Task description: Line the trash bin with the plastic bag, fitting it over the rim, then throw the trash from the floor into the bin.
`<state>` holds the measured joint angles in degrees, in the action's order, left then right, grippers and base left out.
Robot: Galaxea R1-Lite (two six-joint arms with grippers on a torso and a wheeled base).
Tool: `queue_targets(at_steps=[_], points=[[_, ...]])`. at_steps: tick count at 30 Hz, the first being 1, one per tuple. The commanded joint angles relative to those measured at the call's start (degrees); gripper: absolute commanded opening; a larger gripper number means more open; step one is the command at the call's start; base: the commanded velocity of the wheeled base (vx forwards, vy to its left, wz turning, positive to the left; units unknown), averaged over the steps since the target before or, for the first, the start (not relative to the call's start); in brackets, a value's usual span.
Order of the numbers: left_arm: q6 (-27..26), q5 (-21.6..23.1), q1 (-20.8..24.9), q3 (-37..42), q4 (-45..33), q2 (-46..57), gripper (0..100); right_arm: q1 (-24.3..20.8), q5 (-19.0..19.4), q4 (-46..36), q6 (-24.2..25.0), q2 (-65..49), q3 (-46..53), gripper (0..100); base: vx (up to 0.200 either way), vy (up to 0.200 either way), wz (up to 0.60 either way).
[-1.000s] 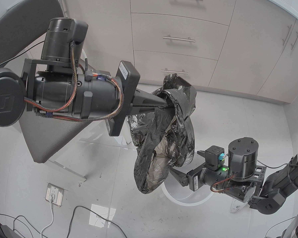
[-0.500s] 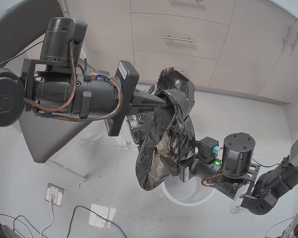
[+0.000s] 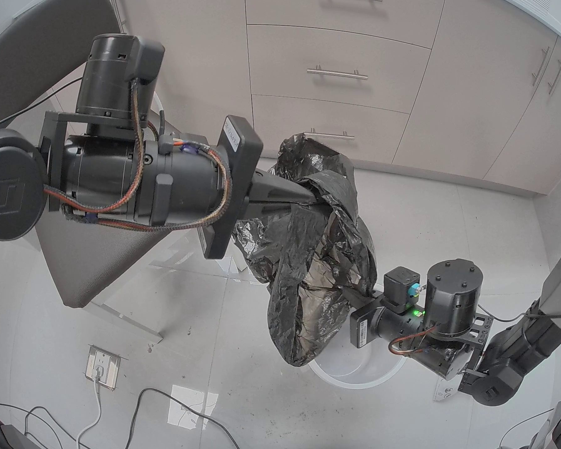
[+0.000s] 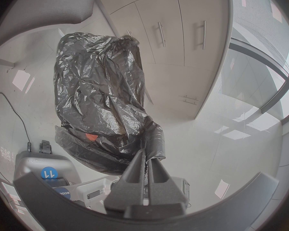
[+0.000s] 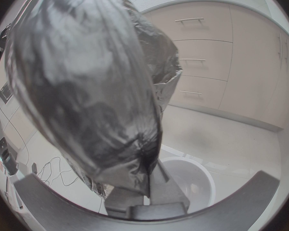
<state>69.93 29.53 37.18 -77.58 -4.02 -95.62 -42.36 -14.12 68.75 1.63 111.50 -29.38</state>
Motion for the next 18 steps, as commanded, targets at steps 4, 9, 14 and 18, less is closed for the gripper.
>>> queue_targets(at_steps=[4,9,14,18], points=[[-3.39,3.61,0.26,3.4,1.03,-0.35,0,9.23,10.25,-8.73,0.21,-11.48,3.19,0,0.0,0.0,0.0],[-6.64,6.95,0.79,3.84,1.91,-0.18,0,12.04,18.25,-17.51,5.31,-18.51,1.08,0,0.0,0.0,0.0],[-6.82,9.59,4.22,3.84,2.0,-0.35,0,13.01,28.97,-22.7,16.21,-24.57,0.55,0,0.0,0.0,0.0],[-6.91,9.85,5.8,3.75,2.09,-1.06,0,13.09,33.28,-24.81,21.22,-26.77,0.81,0,0.0,0.0,0.0]])
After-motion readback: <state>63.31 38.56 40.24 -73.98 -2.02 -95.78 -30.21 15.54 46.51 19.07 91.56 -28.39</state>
